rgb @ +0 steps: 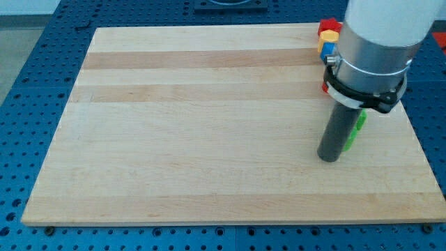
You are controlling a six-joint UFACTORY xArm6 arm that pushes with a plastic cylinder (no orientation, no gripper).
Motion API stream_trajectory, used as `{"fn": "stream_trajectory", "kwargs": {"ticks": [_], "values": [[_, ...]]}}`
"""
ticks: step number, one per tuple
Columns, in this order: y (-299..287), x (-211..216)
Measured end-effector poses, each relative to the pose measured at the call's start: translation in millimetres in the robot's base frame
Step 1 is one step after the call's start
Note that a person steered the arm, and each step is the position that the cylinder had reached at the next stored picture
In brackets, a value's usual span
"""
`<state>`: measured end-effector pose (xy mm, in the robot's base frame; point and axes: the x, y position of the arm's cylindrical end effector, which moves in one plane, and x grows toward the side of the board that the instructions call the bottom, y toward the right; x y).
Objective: Move the green circle closer to green star
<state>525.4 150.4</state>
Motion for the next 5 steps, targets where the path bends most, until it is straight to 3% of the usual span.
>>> {"fn": "stream_trajectory", "kwargs": {"ticks": [3, 5], "values": [[13, -2], [-35, 12]]}}
